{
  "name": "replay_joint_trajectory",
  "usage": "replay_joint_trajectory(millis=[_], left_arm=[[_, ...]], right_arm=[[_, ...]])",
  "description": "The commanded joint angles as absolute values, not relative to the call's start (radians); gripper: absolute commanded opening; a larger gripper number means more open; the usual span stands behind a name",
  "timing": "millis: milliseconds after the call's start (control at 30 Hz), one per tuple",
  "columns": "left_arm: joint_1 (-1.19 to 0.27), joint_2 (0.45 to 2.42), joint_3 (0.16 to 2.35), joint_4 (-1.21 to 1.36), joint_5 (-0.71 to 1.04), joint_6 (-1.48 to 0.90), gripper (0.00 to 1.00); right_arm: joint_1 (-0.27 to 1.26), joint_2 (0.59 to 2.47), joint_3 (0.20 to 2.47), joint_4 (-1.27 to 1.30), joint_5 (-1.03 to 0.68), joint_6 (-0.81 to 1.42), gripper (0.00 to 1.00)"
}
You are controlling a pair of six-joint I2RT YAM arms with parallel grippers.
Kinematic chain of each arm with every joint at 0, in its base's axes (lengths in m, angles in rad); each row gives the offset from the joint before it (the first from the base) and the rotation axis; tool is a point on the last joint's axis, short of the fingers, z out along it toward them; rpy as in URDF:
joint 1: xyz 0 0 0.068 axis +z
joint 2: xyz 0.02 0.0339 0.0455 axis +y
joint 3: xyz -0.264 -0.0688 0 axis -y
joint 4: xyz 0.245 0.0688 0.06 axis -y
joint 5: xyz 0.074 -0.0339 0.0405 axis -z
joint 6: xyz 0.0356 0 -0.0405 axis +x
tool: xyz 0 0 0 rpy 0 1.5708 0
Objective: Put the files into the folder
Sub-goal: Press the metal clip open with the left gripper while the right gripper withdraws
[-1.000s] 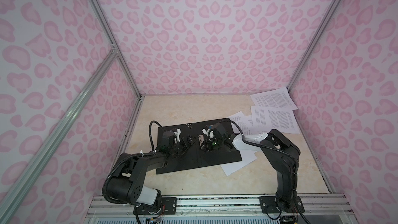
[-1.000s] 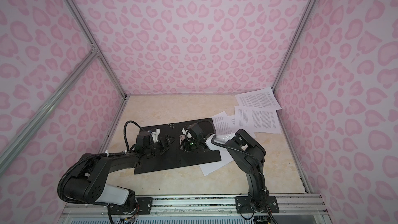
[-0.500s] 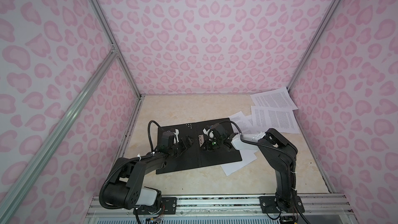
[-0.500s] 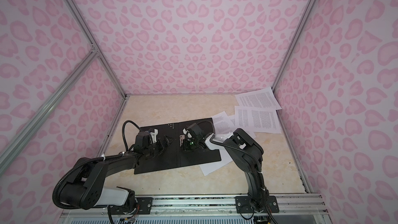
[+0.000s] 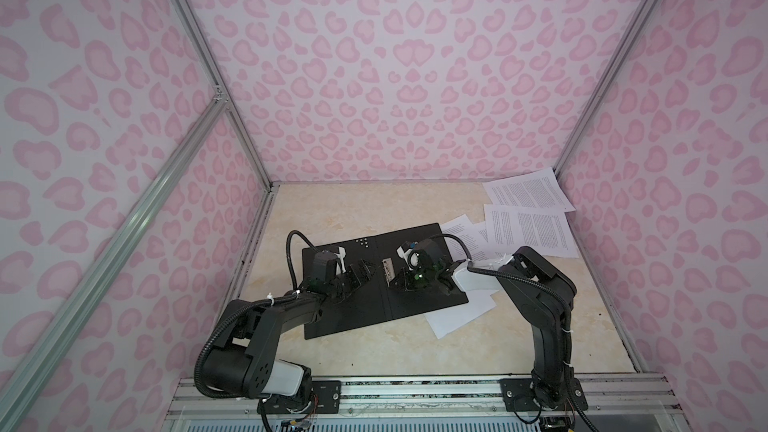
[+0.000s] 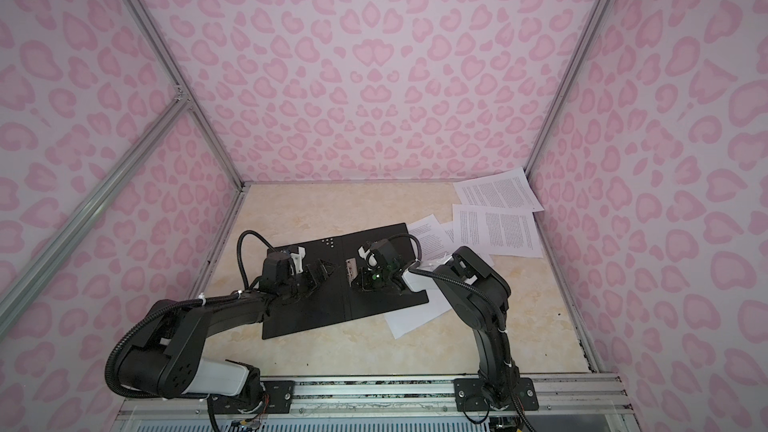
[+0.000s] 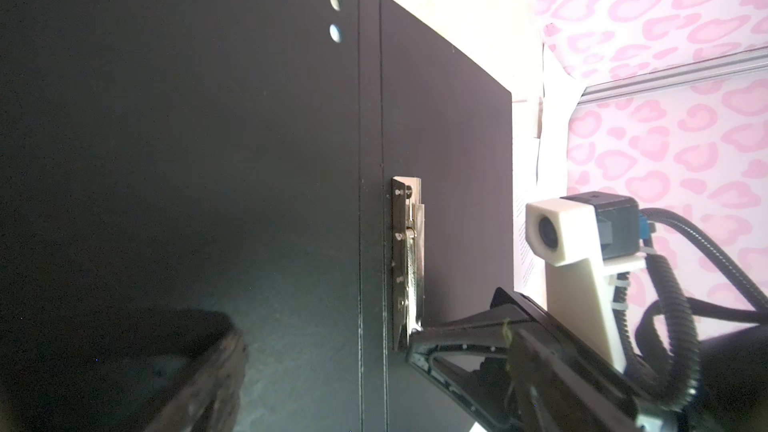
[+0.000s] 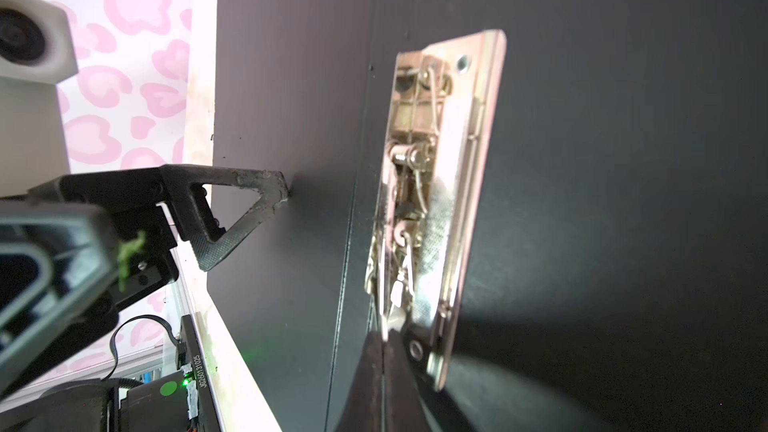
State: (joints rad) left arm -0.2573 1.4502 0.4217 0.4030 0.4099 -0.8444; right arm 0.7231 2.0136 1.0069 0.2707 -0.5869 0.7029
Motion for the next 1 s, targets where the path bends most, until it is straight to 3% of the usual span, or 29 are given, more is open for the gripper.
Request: replay_joint_trajectory(millis=[0,333,533,633,867,967], left_arm=[[-0.256,1.468,0.416,0.22,0.298,-0.835,1.0],[-0.256,1.484,0.423,0.2,0.265,-0.834,1.0],[-0.255,1.487,0.428,0.196,0.248,-0.833,1.0],[-0.255,1.487,0.43,0.196,0.258,-0.832,1.0],[-0.256,1.47,0.43,0.196,0.268,-0.829,1.0],[-0.256,1.471,0.431,0.196,0.277,-0.822,1.0]], right_arm=[[0.709,2.047,0.971,0.125,-0.457,0.672,0.0],[0.709,1.986,0.998,0.133,-0.505,0.676,0.0],[0.704,1.866,1.062,0.084,-0.539,0.628,0.37],[0.705,1.84,1.05,0.048,-0.514,0.614,0.37],[0.744,1.884,1.028,0.06,-0.493,0.616,0.27],[0.745,1.882,1.028,0.061,-0.475,0.622,0.31]])
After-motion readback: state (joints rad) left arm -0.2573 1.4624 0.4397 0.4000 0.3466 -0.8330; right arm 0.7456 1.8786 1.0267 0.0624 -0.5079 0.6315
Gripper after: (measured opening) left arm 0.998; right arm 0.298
